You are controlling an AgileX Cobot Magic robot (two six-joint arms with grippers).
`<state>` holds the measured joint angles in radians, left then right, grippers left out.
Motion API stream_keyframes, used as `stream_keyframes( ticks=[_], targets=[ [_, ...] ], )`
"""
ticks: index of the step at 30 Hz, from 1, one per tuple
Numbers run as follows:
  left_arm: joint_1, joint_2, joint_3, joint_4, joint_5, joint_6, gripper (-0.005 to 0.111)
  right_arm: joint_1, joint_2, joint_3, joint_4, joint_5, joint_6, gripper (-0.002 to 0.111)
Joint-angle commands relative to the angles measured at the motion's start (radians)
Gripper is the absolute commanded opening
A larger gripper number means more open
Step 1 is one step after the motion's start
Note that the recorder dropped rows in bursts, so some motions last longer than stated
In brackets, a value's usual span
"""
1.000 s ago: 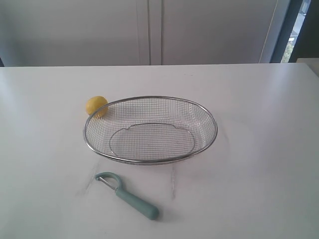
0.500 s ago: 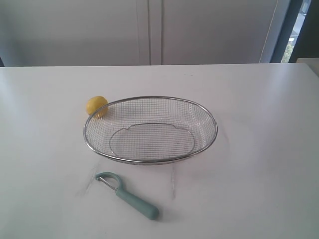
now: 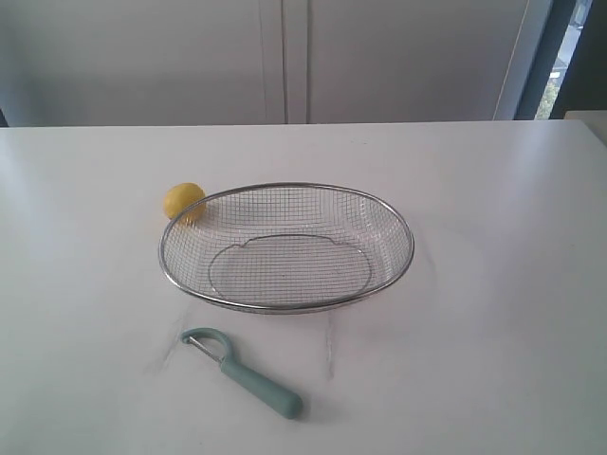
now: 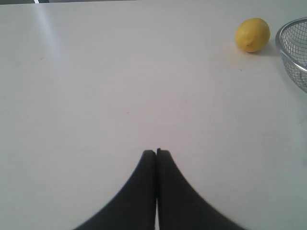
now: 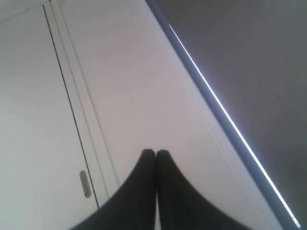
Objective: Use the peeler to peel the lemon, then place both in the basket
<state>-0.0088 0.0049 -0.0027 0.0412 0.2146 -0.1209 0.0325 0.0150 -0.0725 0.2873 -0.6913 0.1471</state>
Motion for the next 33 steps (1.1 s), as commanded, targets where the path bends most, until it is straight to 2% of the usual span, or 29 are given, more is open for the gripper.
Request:
stream_keyframes(
  ticks=[1,8,13,27,33],
  targets=[
    [-0.007,-0.005,0.003,-0.006,-0.004,-0.006,0.0,-0.004,0.059,-0.047,0.005,-0.014,-0.013,0.0],
    [-0.007,-0.005,0.003,-0.006,-0.004,-0.006,0.0,-0.004,0.204,-0.14,-0.022,0.056,-0.025,0.0],
    [-0.007,-0.005,0.003,-0.006,-0.004,-0.006,0.0,-0.004,0.336,-0.216,-0.032,0.229,-0.242,0.0],
    [-0.007,-0.005,0.003,-0.006,-0.004,-0.006,0.0,-0.004,0.737,-0.494,-0.038,0.803,-0.334,0.0],
    [-0.007,-0.005,0.003,-0.006,-0.004,-0.006,0.0,-0.004,0.895,-0.658,-0.056,1.194,-0.378,0.0]
  ],
)
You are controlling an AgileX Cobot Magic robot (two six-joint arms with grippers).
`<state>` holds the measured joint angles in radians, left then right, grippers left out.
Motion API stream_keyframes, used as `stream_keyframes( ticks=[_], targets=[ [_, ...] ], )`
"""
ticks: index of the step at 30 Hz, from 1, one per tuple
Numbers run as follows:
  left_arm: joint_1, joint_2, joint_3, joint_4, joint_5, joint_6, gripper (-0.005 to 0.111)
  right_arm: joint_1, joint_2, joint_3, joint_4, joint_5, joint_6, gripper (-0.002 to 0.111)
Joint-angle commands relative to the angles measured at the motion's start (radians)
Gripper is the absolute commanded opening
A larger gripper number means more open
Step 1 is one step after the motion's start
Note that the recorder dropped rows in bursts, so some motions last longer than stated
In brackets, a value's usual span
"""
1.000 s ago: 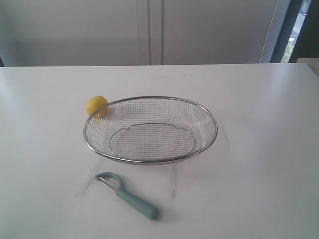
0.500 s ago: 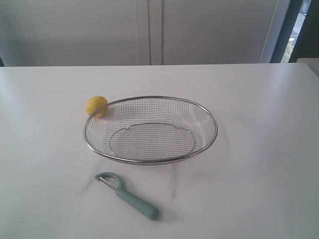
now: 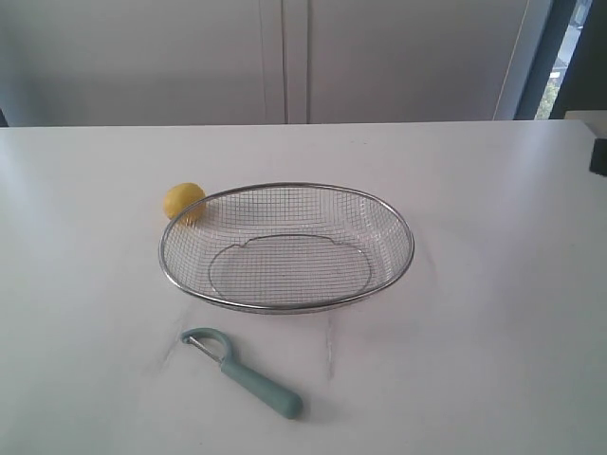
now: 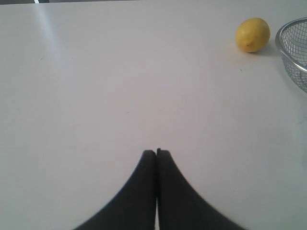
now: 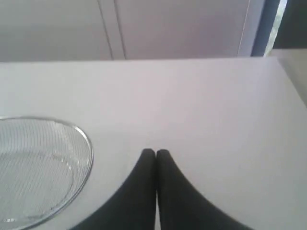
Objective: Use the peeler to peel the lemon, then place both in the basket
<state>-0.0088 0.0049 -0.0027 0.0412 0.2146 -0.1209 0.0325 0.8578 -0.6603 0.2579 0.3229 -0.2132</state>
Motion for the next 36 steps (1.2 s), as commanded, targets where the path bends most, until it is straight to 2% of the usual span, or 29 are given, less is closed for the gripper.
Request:
stream_keyframes(
  ticks=[1,5,9,26,36],
  targets=[
    [-0.007,-0.005,0.003,-0.006,-0.004,-0.006,0.0,-0.004,0.073,-0.096,-0.033,0.242,-0.018,0.0],
    [-0.007,-0.005,0.003,-0.006,-0.004,-0.006,0.0,-0.004,0.141,-0.162,-0.072,0.423,-0.018,0.0],
    [-0.007,-0.005,0.003,-0.006,-0.004,-0.006,0.0,0.021,0.17,-0.206,-0.072,0.492,-0.029,0.0],
    [-0.007,-0.005,0.003,-0.006,-0.004,-0.006,0.0,0.281,0.296,-0.232,-0.071,0.524,-0.102,0.0],
    [-0.007,-0.005,0.003,-0.006,-0.004,-0.006,0.0,0.484,0.456,-0.369,-0.071,0.509,-0.097,0.0]
  ],
)
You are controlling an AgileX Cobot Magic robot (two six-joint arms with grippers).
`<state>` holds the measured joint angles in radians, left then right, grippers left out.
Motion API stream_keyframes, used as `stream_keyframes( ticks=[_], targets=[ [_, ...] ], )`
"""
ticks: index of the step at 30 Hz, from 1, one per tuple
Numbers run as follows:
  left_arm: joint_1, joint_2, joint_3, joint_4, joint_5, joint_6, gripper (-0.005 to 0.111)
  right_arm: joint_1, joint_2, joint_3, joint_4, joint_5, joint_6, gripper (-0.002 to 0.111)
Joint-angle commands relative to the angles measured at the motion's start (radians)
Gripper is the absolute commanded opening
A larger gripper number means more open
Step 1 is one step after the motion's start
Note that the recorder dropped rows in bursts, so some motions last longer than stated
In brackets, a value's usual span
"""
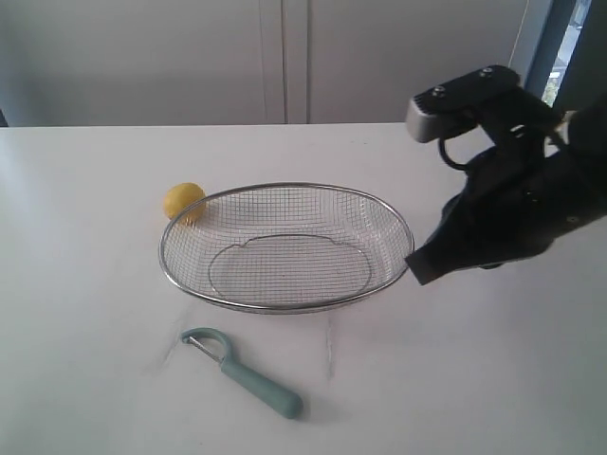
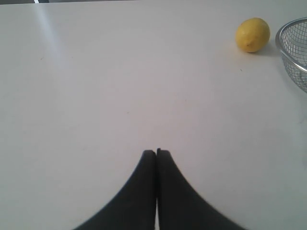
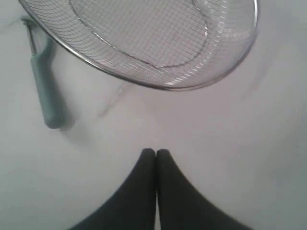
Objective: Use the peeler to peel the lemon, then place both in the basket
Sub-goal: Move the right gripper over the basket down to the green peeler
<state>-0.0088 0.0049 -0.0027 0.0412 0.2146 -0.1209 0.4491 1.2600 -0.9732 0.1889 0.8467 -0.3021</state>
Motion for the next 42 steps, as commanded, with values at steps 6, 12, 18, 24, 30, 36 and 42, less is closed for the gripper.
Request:
stream_keyframes(
  ticks=[6,12,18,24,30,36,42],
  targets=[
    [-0.007,-0.005,0.003,-0.006,-0.004,-0.006,0.0,0.179,0.167,-0.143,0.0,-0.018,-0.008,0.0],
    [-0.007,-0.005,0.003,-0.006,-0.004,-0.006,0.0,0.319,0.283,-0.236,0.0,0.0,-0.007,0.0],
    [-0.007,-0.005,0.003,-0.006,-0.004,-0.006,0.0,0.431,0.411,-0.347,-0.005,0.058,-0.007,0.0],
    [-0.007,-0.005,0.003,-0.006,-0.004,-0.006,0.0,0.484,0.519,-0.448,-0.062,0.117,-0.007,0.0],
    [-0.007,-0.005,0.003,-0.006,-0.004,-0.006,0.0,0.489,0.594,-0.496,-0.073,0.225,-0.007,0.0],
    [-0.007,-0.005,0.003,-0.006,-0.004,-0.006,0.0,0.489,0.637,-0.492,-0.091,0.179,-0.008,0.0],
    [-0.007,-0.005,0.003,-0.006,-0.004,-0.006,0.0,0.489,0.669,-0.492,-0.105,0.156,-0.008,0.0]
  ],
)
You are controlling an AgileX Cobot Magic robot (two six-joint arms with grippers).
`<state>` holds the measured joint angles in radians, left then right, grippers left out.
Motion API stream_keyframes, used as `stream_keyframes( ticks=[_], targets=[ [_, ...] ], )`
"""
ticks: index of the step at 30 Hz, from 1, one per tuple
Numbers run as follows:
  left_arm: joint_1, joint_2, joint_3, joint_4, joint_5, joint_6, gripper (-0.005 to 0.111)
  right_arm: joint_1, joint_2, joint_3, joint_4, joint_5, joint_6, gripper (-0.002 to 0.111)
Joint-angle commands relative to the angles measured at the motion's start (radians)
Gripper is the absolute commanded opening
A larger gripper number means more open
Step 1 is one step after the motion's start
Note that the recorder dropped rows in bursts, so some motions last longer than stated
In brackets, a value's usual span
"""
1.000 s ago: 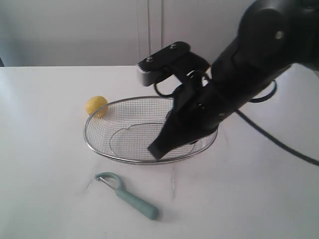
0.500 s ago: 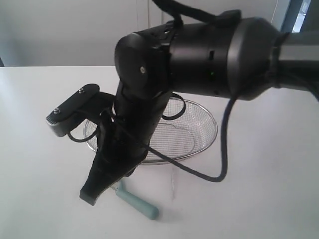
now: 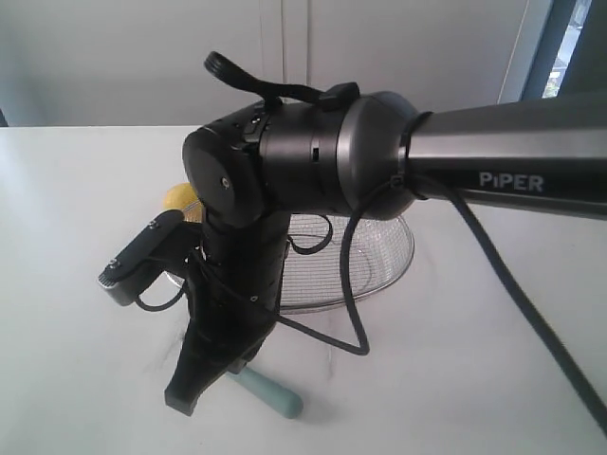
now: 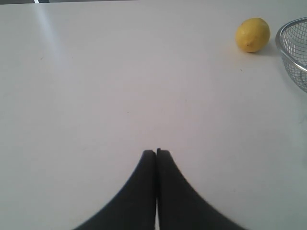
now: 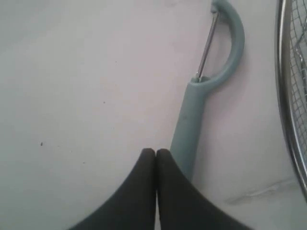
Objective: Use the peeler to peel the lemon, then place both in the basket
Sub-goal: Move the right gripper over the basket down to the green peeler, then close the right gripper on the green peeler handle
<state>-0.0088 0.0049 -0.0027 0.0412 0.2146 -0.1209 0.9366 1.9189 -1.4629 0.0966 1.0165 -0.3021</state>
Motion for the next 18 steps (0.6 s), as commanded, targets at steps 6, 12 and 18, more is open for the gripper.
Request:
stream_keyframes(
  ticks=[6,12,18],
  targets=[
    [-0.007,-0.005,0.003,-0.006,-0.004,-0.006,0.0,0.001,0.027,-0.002,-0.024,-0.041,0.062,0.005],
    [-0.007,-0.005,0.003,-0.006,-0.004,-0.006,0.0,-0.001,0.027,-0.002,-0.058,-0.06,0.125,0.025],
    [-0.007,-0.005,0.003,-0.006,-0.004,-0.006,0.0,-0.001,0.027,-0.002,-0.064,-0.054,0.125,0.046]
  ],
)
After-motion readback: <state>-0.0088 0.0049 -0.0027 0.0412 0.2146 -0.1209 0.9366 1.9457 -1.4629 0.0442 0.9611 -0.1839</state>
